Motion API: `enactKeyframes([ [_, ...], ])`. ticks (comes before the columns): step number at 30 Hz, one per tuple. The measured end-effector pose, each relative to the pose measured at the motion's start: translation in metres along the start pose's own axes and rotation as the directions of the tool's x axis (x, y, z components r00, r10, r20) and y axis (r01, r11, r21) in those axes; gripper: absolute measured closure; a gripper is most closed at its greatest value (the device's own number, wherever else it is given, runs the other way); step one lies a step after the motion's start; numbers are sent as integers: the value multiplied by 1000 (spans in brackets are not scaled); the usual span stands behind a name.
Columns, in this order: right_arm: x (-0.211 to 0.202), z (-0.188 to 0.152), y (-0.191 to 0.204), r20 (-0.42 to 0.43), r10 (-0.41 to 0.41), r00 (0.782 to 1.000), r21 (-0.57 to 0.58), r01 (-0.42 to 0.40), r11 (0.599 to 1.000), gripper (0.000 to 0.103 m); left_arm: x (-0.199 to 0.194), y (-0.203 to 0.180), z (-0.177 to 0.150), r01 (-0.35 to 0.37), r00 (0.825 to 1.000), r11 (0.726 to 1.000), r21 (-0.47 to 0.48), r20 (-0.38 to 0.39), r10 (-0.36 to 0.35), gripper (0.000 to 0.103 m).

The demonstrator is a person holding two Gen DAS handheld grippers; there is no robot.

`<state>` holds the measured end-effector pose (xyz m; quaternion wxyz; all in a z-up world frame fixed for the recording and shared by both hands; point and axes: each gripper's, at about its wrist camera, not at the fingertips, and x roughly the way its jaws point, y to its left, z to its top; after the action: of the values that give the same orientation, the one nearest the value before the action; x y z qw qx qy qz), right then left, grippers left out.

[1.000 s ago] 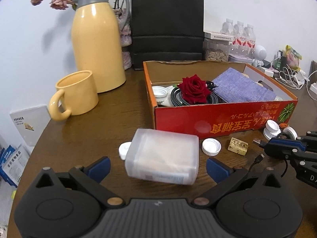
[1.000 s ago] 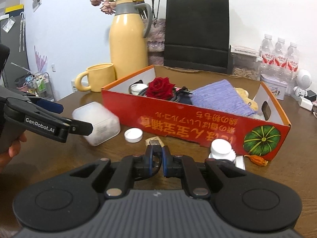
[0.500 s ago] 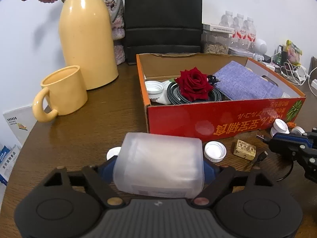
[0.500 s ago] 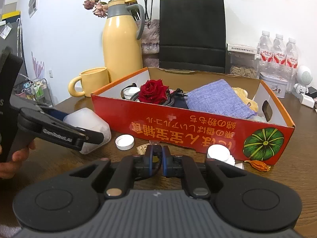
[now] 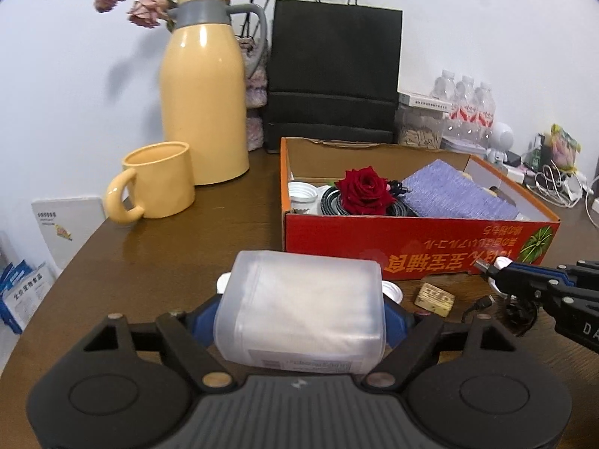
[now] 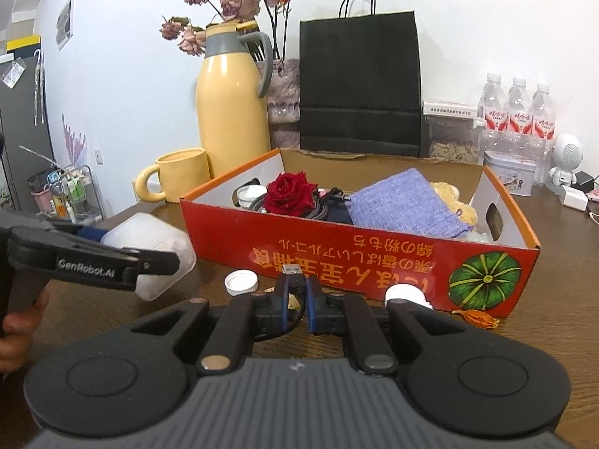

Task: Organize objects
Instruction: 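Grasp the clear plastic container with the left tool while the right tool holds the cable, then carry the clear container and USB cable over the box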

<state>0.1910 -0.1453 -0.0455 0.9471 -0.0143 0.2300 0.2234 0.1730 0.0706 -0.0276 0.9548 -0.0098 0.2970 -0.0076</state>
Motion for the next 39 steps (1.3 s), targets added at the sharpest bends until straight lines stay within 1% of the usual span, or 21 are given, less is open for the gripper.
enactKeyframes([
  [11, -36, 6, -10, 78, -21, 997, 25, 19, 1000, 93, -31, -28, -1, -29, 999, 999, -23, 18, 30, 20],
  [20, -54, 13, -24, 126, -33, 991, 33, 29, 999, 93, -40, -60, 15, -41, 998, 999, -6, 50, 41, 20],
  [30, -47, 33, -40, 155, -48, 987, 34, 43, 999, 93, -30, -83, 46, -73, 995, 997, -6, 74, 73, 20],
  [39, -20, 63, -47, 173, -55, 983, -24, 60, 998, 93, -2, -93, 82, -80, 991, 997, -23, 103, 82, 20],
])
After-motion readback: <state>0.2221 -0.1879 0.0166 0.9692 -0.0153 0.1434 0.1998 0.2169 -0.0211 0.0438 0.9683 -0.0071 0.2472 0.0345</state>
